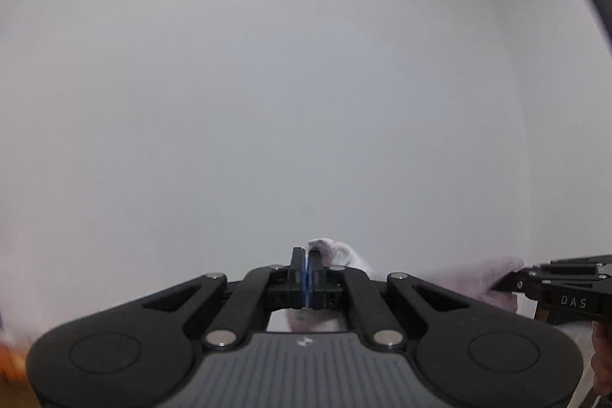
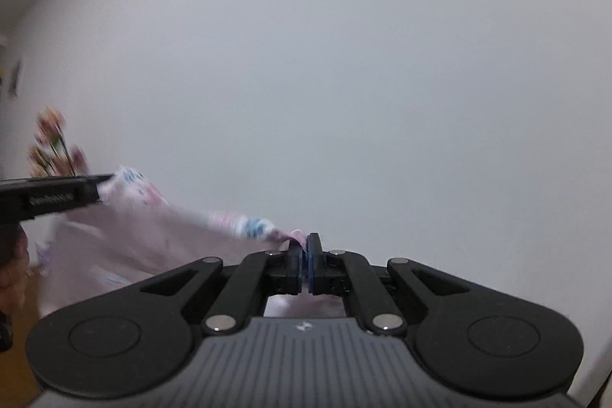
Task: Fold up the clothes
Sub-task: 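Grasp the pink floral dress with both grippers and lift it up, then lay the lifted dress flat onto the table with both grippers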
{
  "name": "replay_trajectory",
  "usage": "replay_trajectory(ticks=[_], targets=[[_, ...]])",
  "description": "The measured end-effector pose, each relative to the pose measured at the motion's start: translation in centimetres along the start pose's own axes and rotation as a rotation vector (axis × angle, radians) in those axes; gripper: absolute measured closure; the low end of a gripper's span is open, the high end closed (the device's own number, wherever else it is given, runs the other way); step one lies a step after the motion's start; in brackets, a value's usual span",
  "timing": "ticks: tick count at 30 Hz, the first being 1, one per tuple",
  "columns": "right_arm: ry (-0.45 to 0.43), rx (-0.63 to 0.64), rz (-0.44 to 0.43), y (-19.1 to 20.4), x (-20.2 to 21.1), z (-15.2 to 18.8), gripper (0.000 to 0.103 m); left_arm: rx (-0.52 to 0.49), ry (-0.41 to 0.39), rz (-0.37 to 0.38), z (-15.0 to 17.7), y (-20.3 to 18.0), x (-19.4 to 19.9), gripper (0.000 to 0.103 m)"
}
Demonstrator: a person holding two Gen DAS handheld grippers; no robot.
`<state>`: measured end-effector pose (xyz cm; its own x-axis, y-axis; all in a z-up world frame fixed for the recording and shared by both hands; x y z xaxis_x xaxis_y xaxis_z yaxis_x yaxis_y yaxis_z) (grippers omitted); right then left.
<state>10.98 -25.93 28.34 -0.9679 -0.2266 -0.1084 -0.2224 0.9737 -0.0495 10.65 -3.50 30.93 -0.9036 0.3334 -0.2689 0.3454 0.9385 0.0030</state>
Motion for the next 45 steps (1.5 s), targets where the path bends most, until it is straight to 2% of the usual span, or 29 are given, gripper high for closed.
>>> replay_trajectory(ticks=[3,5,8,11,14,16,19,23,24,25,26,27,29,31,32,33,34,35,37,39,41,43,45], targets=[[-0.104,0.046,-0.031,1.7,6.2,-6.0,0.101,-0.056,-0.094,0.008,-6.3,-1.2,5.3,0.103],[-0.172,0.093,-0.033,3.1,10.3,-9.6,0.101,-0.094,-0.122,-0.007,-8.8,-1.6,7.7,0.103],[-0.235,0.151,-0.037,5.0,14.4,-13.2,0.101,-0.151,-0.164,-0.037,-12.4,-2.3,11.4,0.103],[-0.29,0.235,-0.025,6.9,17.3,-16.0,0.101,-0.204,-0.174,-0.052,-13.9,-2.6,12.9,0.103],[-0.265,0.313,-0.03,8.0,15.9,-15.8,0.101,-0.253,-0.137,-0.063,-13.1,-2.0,11.9,0.103],[-0.205,0.32,-0.017,7.7,12.8,-13.8,0.101,-0.251,-0.072,-0.091,-11.1,-0.7,9.5,0.103],[-0.09,0.304,0.007,6.4,6.7,-9.5,0.101,-0.24,0.046,-0.128,-6.5,1.6,4.8,0.103],[0.094,0.345,0.082,4.6,-4.7,-1.4,0.101,-0.266,0.248,-0.217,1.5,4.6,-2.8,0.101],[0.139,0.362,0.104,4.2,-7.7,0.8,0.1,-0.274,0.323,-0.232,4.4,5.5,-4.2,0.091],[0.187,0.371,0.12,3.9,-10.3,3.0,0.095,-0.274,0.408,-0.237,7.4,6.2,-5.4,0.072],[0.25,0.353,0.112,3.7,-11.2,5.3,0.079,-0.275,0.493,-0.242,10.4,7.0,-6.5,0.067],[0.312,0.334,0.105,3.5,-12.0,7.6,0.058,-0.253,0.561,-0.237,12.9,7.8,-6.7,0.066],[0.437,0.296,0.089,3.2,-13.7,12.3,0.052,-0.196,0.623,-0.201,15.6,9.0,-4.5,0.055],[0.553,0.255,0.07,3.0,-14.9,16.6,0.041,-0.141,0.66,-0.173,17.6,10.2,-1.4,0.03],[0.572,0.23,0.041,3.8,-13.2,17.1,0.034,-0.115,0.666,-0.169,18.3,10.8,0.8,0.025],[0.595,0.197,0.009,5.0,-10.9,17.3,0.032,-0.088,0.673,-0.161,18.6,11.8,3.1,0.016],[0.614,0.161,-0.028,6.3,-8.5,17.5,0.031,-0.06,0.684,-0.139,19.0,12.0,5.9,0.013],[0.623,0.112,-0.082,7.7,-5.2,17.8,0.027,-0.033,0.697,-0.1,19.4,10.9,8.8,0.013],[0.636,0.014,-0.191,10.4,1.2,18.6,0.026,0.013,0.734,-0.023,20.8,8.3,14.1,0.013],[0.635,-0.084,-0.291,12.5,5.9,21.3,0.026,0.051,0.787,0.033,23.1,6.6,18.0,0.013],[0.622,-0.166,-0.308,13.0,9.4,22.5,0.026,0.07,0.837,0.012,25.3,5.4,20.7,0.014],[0.611,-0.207,-0.313,14.2,11.7,23.8,0.026,0.074,0.824,-0.006,25.7,4.0,21.0,0.014],[0.619,-0.194,-0.303,14.5,12.1,25.0,0.026,0.04,0.8,-0.016,25.8,3.0,20.9,0.017]])
Point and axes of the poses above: each gripper's, at about its wrist camera, not at the fingertips, and x roughly against the way its jaws point, y to its left, z to its underside, the point moved 6 cm from there along -x, roughly the way its jaws point, and after that the axes turned 7 degrees about -y, right-handed, at the moved point
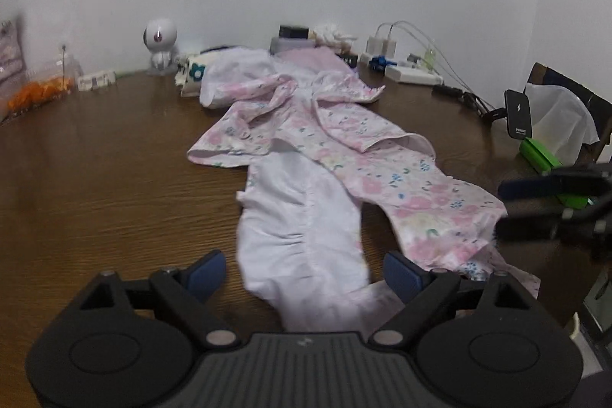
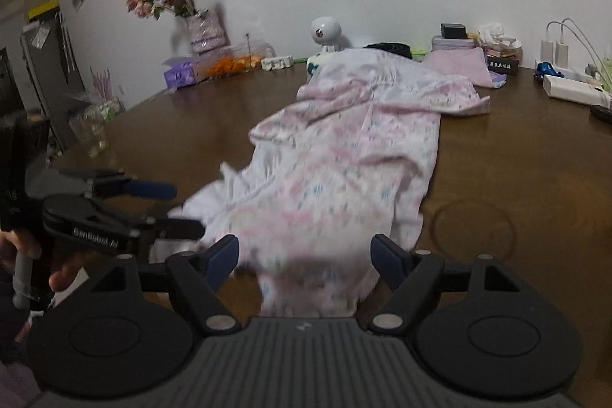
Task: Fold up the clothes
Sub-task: 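Lay the lifted dress flat onto the table with both grippers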
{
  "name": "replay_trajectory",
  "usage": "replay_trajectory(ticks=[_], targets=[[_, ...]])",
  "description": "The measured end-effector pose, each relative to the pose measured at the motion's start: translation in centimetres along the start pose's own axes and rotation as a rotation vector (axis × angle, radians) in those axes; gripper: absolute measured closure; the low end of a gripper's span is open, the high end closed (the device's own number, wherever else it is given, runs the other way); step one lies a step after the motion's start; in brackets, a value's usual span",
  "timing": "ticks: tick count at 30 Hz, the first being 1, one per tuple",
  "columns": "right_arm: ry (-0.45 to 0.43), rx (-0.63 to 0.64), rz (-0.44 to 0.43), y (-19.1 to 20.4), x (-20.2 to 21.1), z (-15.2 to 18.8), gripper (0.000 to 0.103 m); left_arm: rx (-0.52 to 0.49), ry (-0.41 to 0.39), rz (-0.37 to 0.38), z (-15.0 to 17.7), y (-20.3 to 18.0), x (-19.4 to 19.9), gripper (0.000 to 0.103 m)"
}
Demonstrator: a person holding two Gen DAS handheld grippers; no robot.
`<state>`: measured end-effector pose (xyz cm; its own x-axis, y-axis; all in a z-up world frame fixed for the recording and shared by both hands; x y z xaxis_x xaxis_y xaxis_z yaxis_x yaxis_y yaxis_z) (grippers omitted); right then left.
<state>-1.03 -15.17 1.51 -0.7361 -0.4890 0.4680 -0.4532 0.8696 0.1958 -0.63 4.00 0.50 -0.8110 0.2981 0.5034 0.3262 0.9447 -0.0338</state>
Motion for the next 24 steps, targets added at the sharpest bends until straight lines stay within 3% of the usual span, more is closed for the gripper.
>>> replay_trajectory(ticks=[2,4,6,9,11,14,15,17,19,20,21,23,24], targets=[[0.017,0.002,0.021,-0.4,-1.1,0.8,0.032,-0.042,-0.006,-0.02,0.2,-0.8,0.0,0.04],[0.033,0.005,0.041,-0.7,-2.0,1.7,0.046,-0.055,0.01,-0.033,0.6,-1.6,-0.1,0.088],[0.045,0.011,0.052,-0.3,-1.5,2.9,0.066,-0.048,0.014,-0.043,1.3,-2.0,0.4,0.09],[0.047,0.042,0.059,0.2,-0.9,4.0,0.067,-0.047,-0.003,-0.056,2.1,-2.6,1.6,0.095],[0.051,0.065,0.06,0.5,-0.5,4.3,0.07,-0.041,-0.008,-0.049,2.6,-3.2,2.5,0.095],[0.077,0.113,0.107,0.0,-0.1,4.1,0.09,-0.056,0.001,-0.012,3.5,-5.5,4.0,0.096],[0.088,0.122,0.136,-0.6,0.0,3.9,0.09,-0.063,0.009,0.029,3.7,-6.6,4.4,0.096],[0.091,0.101,0.242,-3.1,0.3,3.2,0.09,-0.075,0.029,0.131,3.8,-8.6,4.9,0.095],[0.073,0.063,0.41,-6.3,0.8,2.5,0.09,-0.05,0.037,0.218,3.1,-9.3,5.1,0.088],[0.049,0.045,0.442,-7.0,1.6,2.1,0.09,-0.034,0.039,0.261,2.6,-9.4,5.2,0.086],[0.025,0.027,0.474,-7.7,2.3,1.8,0.088,-0.013,0.024,0.268,1.8,-8.8,5.3,0.081],[-0.036,0.002,0.465,-7.7,4.0,1.0,0.086,0.034,-0.027,0.227,-0.2,-6.3,5.2,0.056],[-0.067,-0.003,0.433,-7.2,4.7,0.6,0.08,0.058,-0.055,0.186,-1.3,-4.6,4.9,0.029]])
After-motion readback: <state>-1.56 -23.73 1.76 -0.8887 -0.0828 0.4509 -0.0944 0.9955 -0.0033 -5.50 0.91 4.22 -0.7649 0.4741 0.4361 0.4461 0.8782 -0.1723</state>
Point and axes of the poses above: each gripper's, at about its wrist camera, not at the fingertips, and x roughly against the way its jaws point, y to its left, z to its underside, the point moved 6 cm from there along -x, roughly the way its jaws point, and after that the axes turned 7 degrees about -y, right-handed, at the moved point
